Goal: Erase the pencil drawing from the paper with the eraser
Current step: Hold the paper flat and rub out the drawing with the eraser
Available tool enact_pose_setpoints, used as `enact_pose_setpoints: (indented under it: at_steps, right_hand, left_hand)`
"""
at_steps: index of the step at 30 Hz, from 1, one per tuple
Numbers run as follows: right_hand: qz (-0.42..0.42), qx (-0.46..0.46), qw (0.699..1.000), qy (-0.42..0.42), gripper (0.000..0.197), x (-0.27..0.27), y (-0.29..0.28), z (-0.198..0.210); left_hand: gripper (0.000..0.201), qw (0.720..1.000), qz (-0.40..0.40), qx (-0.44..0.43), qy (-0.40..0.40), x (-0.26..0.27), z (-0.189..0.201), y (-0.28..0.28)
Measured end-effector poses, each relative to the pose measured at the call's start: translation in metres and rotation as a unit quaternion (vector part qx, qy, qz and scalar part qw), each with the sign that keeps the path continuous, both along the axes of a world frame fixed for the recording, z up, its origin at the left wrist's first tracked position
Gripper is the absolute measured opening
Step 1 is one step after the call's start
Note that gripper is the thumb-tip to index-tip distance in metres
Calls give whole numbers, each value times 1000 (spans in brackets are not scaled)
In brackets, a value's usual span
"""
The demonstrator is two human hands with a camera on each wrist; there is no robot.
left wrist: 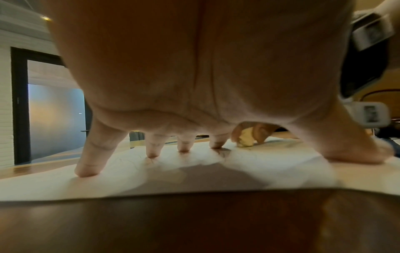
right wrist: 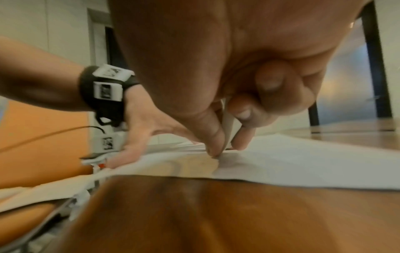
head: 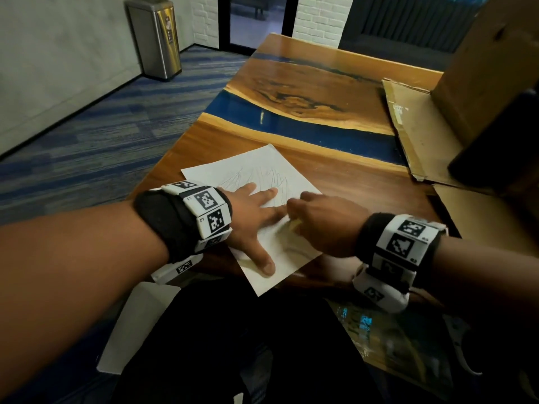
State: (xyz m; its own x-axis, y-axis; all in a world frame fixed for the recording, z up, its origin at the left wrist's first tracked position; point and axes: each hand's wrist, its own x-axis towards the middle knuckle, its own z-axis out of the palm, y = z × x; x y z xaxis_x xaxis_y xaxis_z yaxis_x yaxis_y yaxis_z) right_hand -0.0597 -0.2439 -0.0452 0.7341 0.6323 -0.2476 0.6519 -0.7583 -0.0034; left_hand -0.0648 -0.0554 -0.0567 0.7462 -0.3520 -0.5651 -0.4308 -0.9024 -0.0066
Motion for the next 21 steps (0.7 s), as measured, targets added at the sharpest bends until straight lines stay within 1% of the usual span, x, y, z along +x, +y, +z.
enact_pose_setpoints:
  at_steps: [1, 2, 4, 5, 6, 8, 9, 10, 11, 13, 14, 15, 17, 18, 19, 21]
  right_hand:
    - [-7, 3, 1000, -6, 35, 1, 0, -1]
    - [7, 10, 1000, 12, 38, -5, 2, -3]
    - [85, 13, 994, 60, 41, -25, 12, -7]
    - [109, 13, 992, 69, 41, -30, 13, -7]
    - [104, 11, 993, 61, 41, -26, 11, -4]
    - [24, -10, 999, 20, 39, -6, 3, 4]
    - [3, -17, 1000, -4, 36, 0, 0, 5]
    - [6, -16, 1000, -13, 37, -2, -2, 4]
    - [31, -20, 999, -3, 41, -10, -1, 3]
    - [95, -7, 994, 45, 48, -30, 4, -1]
    - [107, -7, 993, 52, 47, -32, 4, -2]
    - [95, -18, 994, 43, 45, -25, 1, 0]
    - [26, -34, 999, 2, 36, -5, -6, 4]
    - [12, -31, 999, -12, 33, -2, -9, 3]
    - [16, -26, 999, -10, 34, -5, -10, 2]
    - [85, -21, 996, 11, 44, -20, -7, 0]
  left_hand:
    - [127, 1000, -2, 3, 1, -2, 2, -1]
    - [125, 1000, -7, 0, 2, -2, 4, -3]
    - [122, 1000, -9, 0, 9, -4, 8, -4]
    - [123, 1000, -4, -2, 9, -3, 8, -4]
    - [125, 1000, 1, -5, 7, -2, 7, -3]
    - [128, 1000, 3, -4, 4, 0, 3, -1]
    - [130, 1000, 3, 0, 5, 0, 0, 0]
    - [131, 1000, 3, 1, 7, 0, 1, 0]
    - [131, 1000, 3, 2, 7, 0, 1, -1]
    - [130, 1000, 3, -2, 5, 1, 1, -1]
    - [130, 1000, 4, -2, 5, 2, 1, -1]
    - [130, 1000, 4, 0, 4, 1, 1, -1]
    - [131, 1000, -2, 7, 2, 1, 0, -1]
    - [132, 1000, -3, 10, 3, 0, 1, -1]
    - [132, 1000, -3, 12, 4, -1, 1, -1]
    - [131, 1000, -1, 7, 5, 1, 1, -1]
